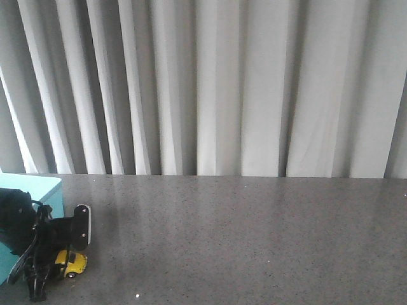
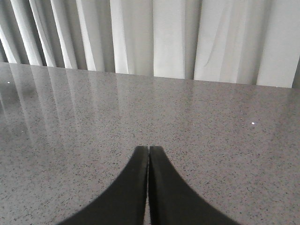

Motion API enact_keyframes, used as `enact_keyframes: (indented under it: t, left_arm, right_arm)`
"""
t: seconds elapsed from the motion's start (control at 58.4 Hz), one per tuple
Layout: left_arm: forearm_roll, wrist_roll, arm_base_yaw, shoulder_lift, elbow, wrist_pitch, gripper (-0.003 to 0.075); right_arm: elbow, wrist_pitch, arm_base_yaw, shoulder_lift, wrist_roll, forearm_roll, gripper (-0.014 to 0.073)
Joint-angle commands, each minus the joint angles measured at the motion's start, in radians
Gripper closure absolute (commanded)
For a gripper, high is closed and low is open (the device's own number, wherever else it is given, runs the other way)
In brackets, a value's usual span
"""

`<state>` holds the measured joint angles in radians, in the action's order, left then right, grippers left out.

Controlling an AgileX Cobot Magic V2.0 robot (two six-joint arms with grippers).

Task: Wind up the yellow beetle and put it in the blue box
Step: 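Lower the left gripper onto the beetle beside the box and grasp it, then lift the beetle with the left gripper up over the box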

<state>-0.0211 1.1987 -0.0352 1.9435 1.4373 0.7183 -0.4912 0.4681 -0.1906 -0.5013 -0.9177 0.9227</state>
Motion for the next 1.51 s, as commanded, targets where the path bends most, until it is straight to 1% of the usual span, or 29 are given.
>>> enact_keyframes:
  t: [0.0, 0.034, 0.137, 0.188, 0.326, 0.446, 0.617, 0.703, 0.874, 1.045, 1.148, 1.234, 1.302, 1.371, 1.491]
  left_arm:
    - [0.021, -0.01, 0.003, 0.006, 0.025, -0.003, 0.0367]
    - [0.021, -0.01, 0.003, 0.012, 0.025, 0.002, 0.0387]
    - [0.021, -0.008, 0.003, 0.012, 0.026, 0.001, 0.049]
    - [0.021, -0.008, 0.003, 0.01, 0.035, -0.004, 0.0563]
    - [0.049, -0.011, 0.004, -0.006, 0.068, -0.018, 0.0729]
    - [0.14, -0.011, 0.004, -0.036, 0.093, -0.023, 0.0727]
    - [0.283, -0.01, 0.004, -0.123, 0.113, -0.028, 0.0727]
    - [0.332, -0.007, 0.004, -0.176, 0.113, -0.028, 0.0727]
    - [0.335, -0.008, 0.004, -0.28, 0.113, -0.064, 0.0727]
    - [0.285, -0.03, 0.018, -0.388, 0.113, -0.179, 0.0727]
    - [0.276, -0.085, 0.08, -0.426, 0.113, -0.254, 0.0727]
    - [0.278, -0.171, 0.188, -0.421, 0.113, -0.345, 0.0727]
    - [0.283, -0.217, 0.27, -0.393, 0.113, -0.389, 0.0727]
    - [0.29, -0.265, 0.344, -0.355, 0.113, -0.409, 0.0727]
    - [0.293, -0.329, 0.4, -0.278, 0.113, -0.393, 0.0727]
  right_arm:
    - [-0.024, -0.033, -0.002, -0.002, -0.009, 0.029, 0.0601]
    - [-0.024, -0.032, -0.002, -0.002, -0.009, 0.029, 0.0601]
    - [-0.024, -0.031, -0.002, -0.002, -0.009, 0.029, 0.0601]
    - [-0.024, -0.031, -0.002, -0.002, -0.009, 0.029, 0.0601]
    - [-0.024, -0.031, -0.002, -0.002, -0.009, 0.029, 0.0601]
    - [-0.024, -0.031, -0.002, -0.002, -0.009, 0.029, 0.0601]
    - [-0.024, -0.031, -0.002, -0.002, -0.009, 0.029, 0.0601]
    - [-0.024, -0.031, -0.002, -0.002, -0.009, 0.029, 0.0601]
    - [-0.024, -0.031, -0.002, -0.002, -0.009, 0.029, 0.0601]
    - [-0.024, -0.031, -0.002, -0.002, -0.009, 0.029, 0.0601]
    - [-0.024, -0.031, -0.002, -0.002, -0.009, 0.029, 0.0601]
    - [-0.024, -0.033, -0.002, -0.002, -0.009, 0.029, 0.0601]
    - [-0.024, -0.031, -0.002, -0.002, -0.009, 0.029, 0.0601]
    - [-0.024, -0.031, -0.002, -0.002, -0.009, 0.029, 0.0601]
    - [-0.024, -0.031, -0.002, -0.002, -0.009, 0.029, 0.0601]
